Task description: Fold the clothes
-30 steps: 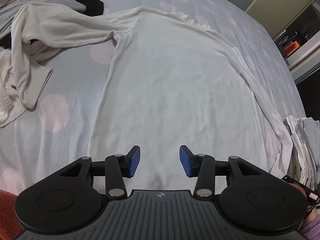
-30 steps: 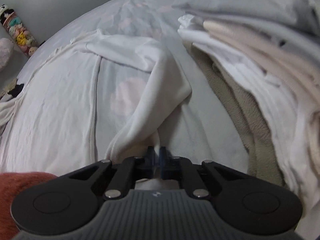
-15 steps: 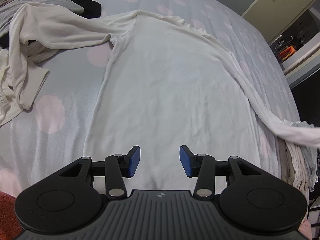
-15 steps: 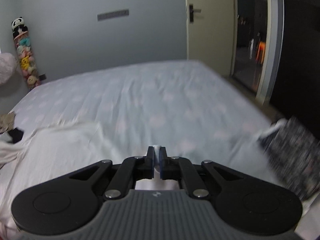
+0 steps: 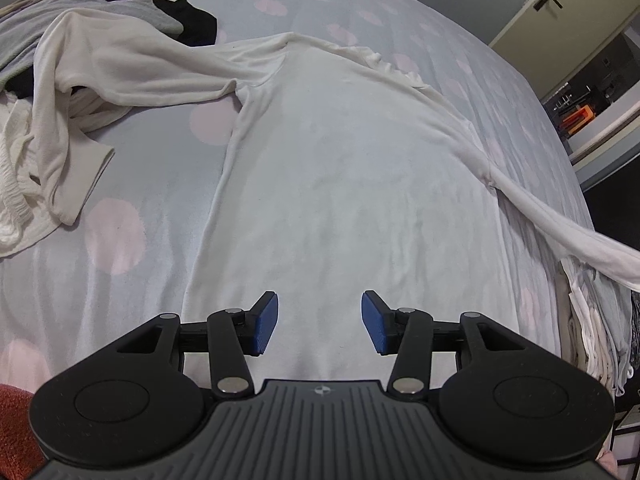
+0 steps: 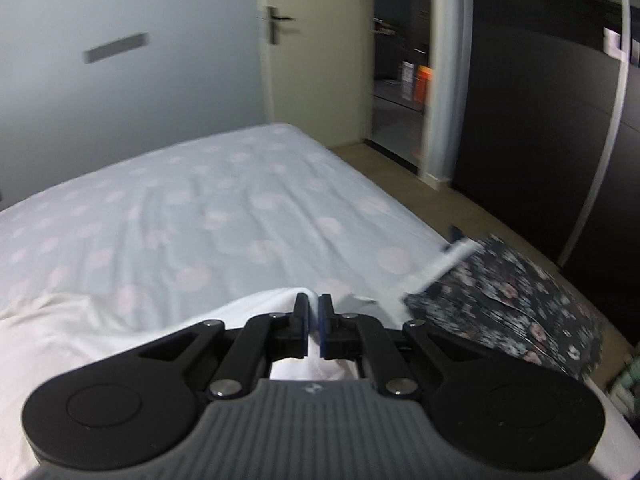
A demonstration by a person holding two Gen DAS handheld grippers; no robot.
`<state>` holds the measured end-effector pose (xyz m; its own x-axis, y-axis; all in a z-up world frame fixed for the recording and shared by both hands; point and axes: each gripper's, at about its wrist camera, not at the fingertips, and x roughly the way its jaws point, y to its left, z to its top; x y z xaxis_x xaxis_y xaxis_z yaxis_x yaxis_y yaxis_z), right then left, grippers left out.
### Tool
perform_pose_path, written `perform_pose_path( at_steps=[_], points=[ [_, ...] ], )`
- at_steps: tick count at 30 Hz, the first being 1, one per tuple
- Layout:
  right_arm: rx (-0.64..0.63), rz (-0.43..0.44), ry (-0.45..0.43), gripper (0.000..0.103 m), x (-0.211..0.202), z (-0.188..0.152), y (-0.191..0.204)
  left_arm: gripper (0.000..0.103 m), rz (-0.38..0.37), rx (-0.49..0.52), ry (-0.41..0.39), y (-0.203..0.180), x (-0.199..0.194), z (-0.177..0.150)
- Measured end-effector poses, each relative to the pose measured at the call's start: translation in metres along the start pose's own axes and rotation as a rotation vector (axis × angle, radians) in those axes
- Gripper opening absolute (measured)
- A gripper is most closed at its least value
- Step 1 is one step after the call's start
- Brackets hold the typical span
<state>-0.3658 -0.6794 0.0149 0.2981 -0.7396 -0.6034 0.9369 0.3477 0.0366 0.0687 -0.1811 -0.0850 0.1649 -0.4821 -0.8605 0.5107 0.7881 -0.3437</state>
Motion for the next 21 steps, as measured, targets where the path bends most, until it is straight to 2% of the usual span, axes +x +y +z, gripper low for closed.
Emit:
perform_pose_path(
  at_steps=[5,9,12,14,15,18,21],
  points=[
    [0.07,-0.042,0.063,0.005,0.038,-0.002,-0.019,0.044,0.029,-0.013,-0.003,0.004,0.0,0.005],
    [0.039,-0.035,0.163,0.006,0.065,-0.016,-0.018,0.044,0.057,0.021,-0.004,0.0,0.006,0.021],
    [0.01,-0.011,0.214,0.012,0.076,-0.024,-0.016,0.044,0.084,0.06,-0.017,-0.002,0.007,0.04],
    [-0.033,-0.027,0.193,0.034,0.074,-0.024,-0.01,0.044,0.094,0.076,-0.033,0.001,0.006,0.058],
    [-0.059,-0.037,0.171,0.037,0.071,-0.022,-0.007,0.044,0.097,0.079,-0.045,0.004,0.005,0.068],
    [-0.128,-0.027,0.088,0.037,0.06,-0.012,0.012,0.044,0.127,0.089,-0.1,0.013,0.003,0.101],
    [-0.174,0.04,0.03,0.037,0.061,-0.001,0.04,0.044,0.156,0.097,-0.152,0.024,0.008,0.134]
  ],
)
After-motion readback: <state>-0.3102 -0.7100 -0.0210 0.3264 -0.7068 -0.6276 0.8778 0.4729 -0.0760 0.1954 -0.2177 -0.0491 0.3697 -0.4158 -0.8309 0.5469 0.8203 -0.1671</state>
